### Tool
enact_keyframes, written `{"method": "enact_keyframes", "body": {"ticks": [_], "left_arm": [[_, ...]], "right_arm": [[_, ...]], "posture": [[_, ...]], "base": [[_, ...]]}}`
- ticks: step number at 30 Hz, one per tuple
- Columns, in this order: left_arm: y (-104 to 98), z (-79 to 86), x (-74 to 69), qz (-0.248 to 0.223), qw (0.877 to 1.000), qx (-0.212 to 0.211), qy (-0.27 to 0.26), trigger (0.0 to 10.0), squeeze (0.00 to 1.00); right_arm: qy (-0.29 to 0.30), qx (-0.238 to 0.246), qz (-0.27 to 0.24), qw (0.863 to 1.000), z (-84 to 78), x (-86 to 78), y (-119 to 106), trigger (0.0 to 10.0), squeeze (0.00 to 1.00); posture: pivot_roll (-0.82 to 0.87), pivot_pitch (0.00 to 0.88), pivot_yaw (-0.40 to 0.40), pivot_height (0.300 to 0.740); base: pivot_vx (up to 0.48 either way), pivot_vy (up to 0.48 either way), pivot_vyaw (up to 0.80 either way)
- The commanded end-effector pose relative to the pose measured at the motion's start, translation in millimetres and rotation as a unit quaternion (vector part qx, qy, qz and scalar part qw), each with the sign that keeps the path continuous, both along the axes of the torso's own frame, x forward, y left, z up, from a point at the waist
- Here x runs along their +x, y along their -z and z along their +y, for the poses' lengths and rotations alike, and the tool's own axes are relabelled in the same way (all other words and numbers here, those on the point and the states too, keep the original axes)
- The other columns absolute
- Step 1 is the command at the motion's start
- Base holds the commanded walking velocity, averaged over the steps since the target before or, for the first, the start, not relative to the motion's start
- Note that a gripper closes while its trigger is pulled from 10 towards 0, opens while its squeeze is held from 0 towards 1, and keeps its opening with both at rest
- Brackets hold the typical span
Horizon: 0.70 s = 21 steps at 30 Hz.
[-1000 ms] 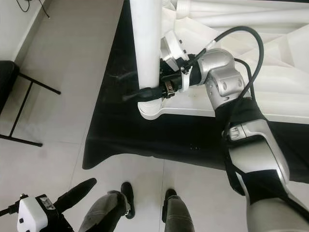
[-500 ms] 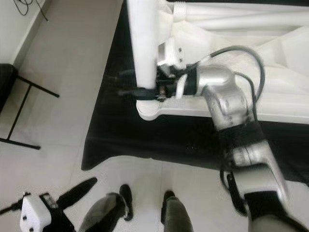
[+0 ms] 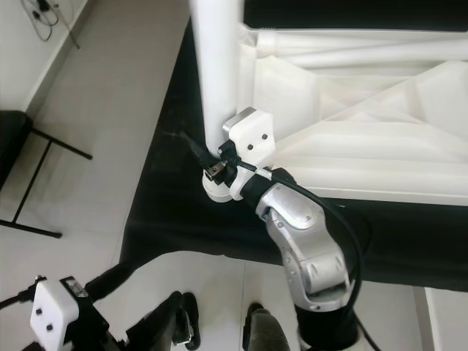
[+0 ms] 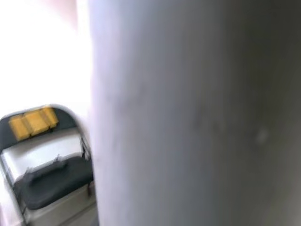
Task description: Building children table
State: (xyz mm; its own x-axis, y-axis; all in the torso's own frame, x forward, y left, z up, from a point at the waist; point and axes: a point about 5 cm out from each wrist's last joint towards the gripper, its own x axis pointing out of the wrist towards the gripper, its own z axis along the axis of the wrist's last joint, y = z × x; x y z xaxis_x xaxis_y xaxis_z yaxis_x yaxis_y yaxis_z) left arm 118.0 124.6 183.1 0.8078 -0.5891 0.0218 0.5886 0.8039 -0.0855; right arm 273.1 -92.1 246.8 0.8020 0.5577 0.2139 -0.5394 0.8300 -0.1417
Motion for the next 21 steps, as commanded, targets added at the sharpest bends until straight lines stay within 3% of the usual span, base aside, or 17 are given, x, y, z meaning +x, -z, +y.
{"method": "enact_keyframes", "body": {"ticks": [1,4,6,7,9,10,13,15,21], "left_arm": [[5,9.8,7.1,0.015,0.999,0.004,-0.042,10.0,0.00],[1,18.7,16.4,-0.005,0.998,0.020,-0.067,10.0,0.00],[-19,40.2,42.9,-0.063,0.992,0.030,-0.109,10.0,0.00],[-19,40.2,42.9,-0.063,0.992,0.030,-0.109,10.0,0.00],[-47,50.7,62.3,-0.119,0.987,0.025,-0.108,10.0,0.00],[-47,50.7,62.3,-0.119,0.987,0.025,-0.108,10.0,0.00],[-84,49.9,78.7,-0.184,0.980,0.019,-0.069,10.0,0.00],[-84,49.9,78.7,-0.184,0.980,0.019,-0.069,10.0,0.00],[-119,51.1,94.2,-0.226,0.973,-0.005,-0.043,10.0,0.00]], "right_arm": [[0.057,-0.029,0.148,0.987,-0.5,1.2,59,10.0,0.00],[0.073,-0.022,0.157,0.985,4.4,-3.0,61,10.0,0.00],[0.091,-0.013,0.166,0.982,14.6,-7.8,65,10.0,0.00],[0.091,-0.013,0.166,0.982,14.6,-7.8,65,10.0,0.00],[0.094,-0.010,0.159,0.983,20.5,-7.5,66,10.0,0.00],[0.094,-0.010,0.159,0.983,20.5,-7.5,66,10.0,0.00],[0.083,-0.012,0.139,0.987,26.6,-6.4,64,10.0,0.00],[0.083,-0.012,0.139,0.987,26.6,-6.4,64,10.0,0.00],[-0.001,-0.007,0.097,0.995,43.4,-13.7,54,10.0,0.00]], "posture": [[0.11,0.313,0.077,0.740],[0.12,0.297,0.078,0.740],[0.13,0.274,0.077,0.740],[0.13,0.274,0.077,0.740],[0.14,0.261,0.082,0.740],[0.14,0.261,0.082,0.740],[0.13,0.246,0.093,0.740],[0.13,0.246,0.093,0.740],[0.11,0.230,0.103,0.740]], "base": [[0.000,0.000,0.00],[0.000,0.000,0.00],[0.000,0.000,0.00],[0.000,0.000,0.00],[0.000,0.000,0.00],[0.000,0.000,0.00],[0.000,0.000,0.00],[0.000,0.000,0.00],[0.000,0.000,0.00]]}}
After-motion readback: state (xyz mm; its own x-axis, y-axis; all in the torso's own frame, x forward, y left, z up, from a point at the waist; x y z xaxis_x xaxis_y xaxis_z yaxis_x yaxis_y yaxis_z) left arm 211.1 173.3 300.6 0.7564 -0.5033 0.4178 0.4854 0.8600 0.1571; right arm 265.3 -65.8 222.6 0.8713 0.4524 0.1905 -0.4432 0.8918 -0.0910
